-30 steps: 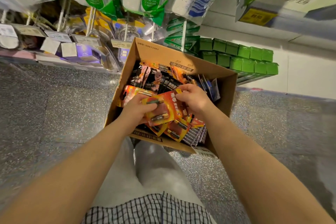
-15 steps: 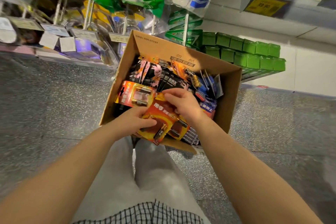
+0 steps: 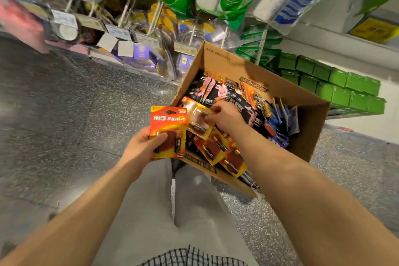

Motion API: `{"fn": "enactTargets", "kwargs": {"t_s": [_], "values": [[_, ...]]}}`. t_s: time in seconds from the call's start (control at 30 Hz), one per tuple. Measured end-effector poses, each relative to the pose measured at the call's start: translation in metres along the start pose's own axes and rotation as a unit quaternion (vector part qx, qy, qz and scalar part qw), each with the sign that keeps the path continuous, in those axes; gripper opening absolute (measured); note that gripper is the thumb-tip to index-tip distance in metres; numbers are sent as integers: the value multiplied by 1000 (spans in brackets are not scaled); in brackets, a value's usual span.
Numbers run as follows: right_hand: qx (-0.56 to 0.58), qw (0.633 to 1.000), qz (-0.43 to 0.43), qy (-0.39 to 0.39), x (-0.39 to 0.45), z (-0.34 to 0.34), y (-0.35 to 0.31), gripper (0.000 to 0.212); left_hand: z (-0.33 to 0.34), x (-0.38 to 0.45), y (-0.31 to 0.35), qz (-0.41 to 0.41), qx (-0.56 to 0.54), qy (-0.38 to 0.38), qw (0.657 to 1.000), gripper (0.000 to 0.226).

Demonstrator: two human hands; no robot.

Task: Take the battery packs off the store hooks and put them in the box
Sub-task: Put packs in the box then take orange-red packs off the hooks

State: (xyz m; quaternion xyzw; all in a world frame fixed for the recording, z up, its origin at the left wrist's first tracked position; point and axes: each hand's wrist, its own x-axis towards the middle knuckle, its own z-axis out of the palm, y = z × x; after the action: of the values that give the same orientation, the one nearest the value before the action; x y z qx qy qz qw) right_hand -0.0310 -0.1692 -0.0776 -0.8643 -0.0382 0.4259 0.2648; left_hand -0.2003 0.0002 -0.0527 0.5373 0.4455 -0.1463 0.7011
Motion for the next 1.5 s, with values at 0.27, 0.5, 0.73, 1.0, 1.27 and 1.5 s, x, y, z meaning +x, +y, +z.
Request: {"fn": "enactTargets", "kwargs": {"t_s": [0.27, 0.5, 0.73, 1.0, 1.27, 1.5], "values": [[158, 980, -6, 117, -46, -21, 12, 19, -9, -1, 5, 2, -98, -28, 995, 35], [324, 943, -10, 67, -109, 4, -18, 13, -2, 13, 24, -6, -91, -82, 992, 54], [424, 898, 98, 66, -115, 88, -62, 15, -16, 16, 27, 37, -57, -73, 995, 33], [443, 879, 135, 112, -109, 80, -51, 16, -38, 26, 24, 35, -75, -35, 996, 17], [60, 982, 109, 139, -68, 52, -10, 41, -45, 30, 26, 41, -21, -43, 998, 22], [-79, 989, 94, 85, -51, 58, -7, 10, -44, 26, 23, 49, 16, -56, 997, 30]]}}
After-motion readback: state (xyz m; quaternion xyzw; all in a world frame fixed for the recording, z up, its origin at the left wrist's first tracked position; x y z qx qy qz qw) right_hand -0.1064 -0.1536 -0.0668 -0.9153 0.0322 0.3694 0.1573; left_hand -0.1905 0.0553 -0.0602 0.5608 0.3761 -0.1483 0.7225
